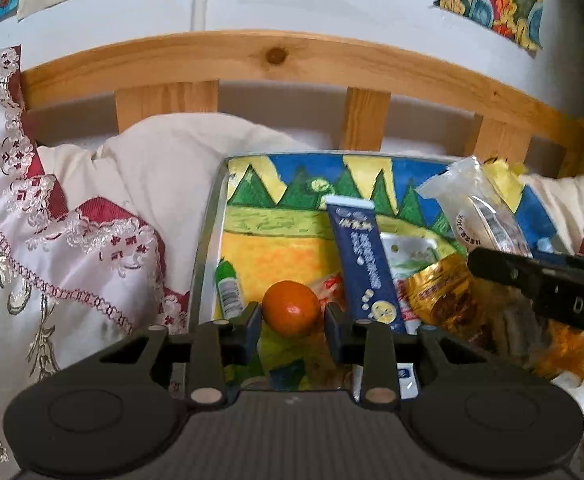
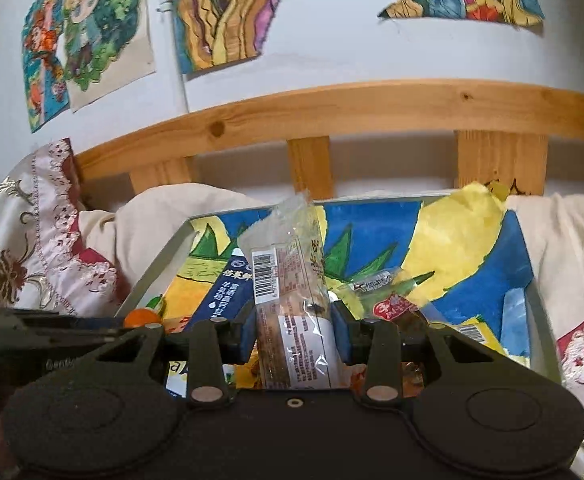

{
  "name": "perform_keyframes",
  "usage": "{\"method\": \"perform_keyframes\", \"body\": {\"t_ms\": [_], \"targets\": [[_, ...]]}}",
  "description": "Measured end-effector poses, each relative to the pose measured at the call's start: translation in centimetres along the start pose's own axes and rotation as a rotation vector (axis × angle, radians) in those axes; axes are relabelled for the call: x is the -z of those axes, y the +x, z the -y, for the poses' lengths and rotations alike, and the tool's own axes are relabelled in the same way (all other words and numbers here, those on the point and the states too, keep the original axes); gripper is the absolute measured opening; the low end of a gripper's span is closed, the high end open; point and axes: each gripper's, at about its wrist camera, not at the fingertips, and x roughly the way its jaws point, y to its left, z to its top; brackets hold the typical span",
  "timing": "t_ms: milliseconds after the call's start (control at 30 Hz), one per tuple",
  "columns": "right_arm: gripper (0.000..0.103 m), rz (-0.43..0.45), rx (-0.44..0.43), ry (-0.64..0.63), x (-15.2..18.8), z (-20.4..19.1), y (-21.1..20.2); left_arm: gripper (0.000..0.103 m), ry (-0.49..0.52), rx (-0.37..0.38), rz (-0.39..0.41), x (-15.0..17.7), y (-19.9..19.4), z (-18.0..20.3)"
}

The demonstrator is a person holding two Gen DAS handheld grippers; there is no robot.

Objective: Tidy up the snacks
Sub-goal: 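Carry the orange and bread bag over the tray and lower them, then open both tools to release the orange and bread bag into the tray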

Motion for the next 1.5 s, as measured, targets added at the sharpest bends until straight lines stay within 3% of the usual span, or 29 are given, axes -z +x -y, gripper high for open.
{"method": "perform_keyframes", "body": {"t_ms": [200, 367, 533, 767, 1167, 1333, 1500], "targets": [[0.042, -0.029, -0.011, 0.011, 0.6, -0.1, 0.7, 0.044, -0.026, 0.010, -0.010, 0.2, 0.2, -0.3], [0.046, -0.033, -0.007, 0.015, 0.7, -0.2, 0.7, 0.060, -0.023, 0.006, -0.008, 0.4, 0.1, -0.3], [0.059, -0.026, -0.001, 0.017, 0.7, 0.0, 0.5, 0.071, -0.032, 0.005, 0.005, 0.4, -0.2, -0.3], [0.070, 0.007, 0.011, 0.016, 0.2, -0.1, -0.5, 0.084, -0.077, -0.003, 0.031, 0.4, -1.0, -0.8], [0.086, 0.103, 0.043, 0.000, -1.3, -0.8, -5.5, 0.100, -0.131, -0.076, 0.143, -0.4, -5.9, -1.8], [0.096, 0.132, 0.049, -0.003, -1.5, -1.3, -8.1, 0.102, -0.139, -0.098, 0.164, -0.3, -8.2, -2.0], [0.099, 0.154, 0.049, -0.009, -1.3, -1.9, -10.8, 0.102, -0.117, -0.115, 0.197, 0.1, -11.0, -1.8]]}}
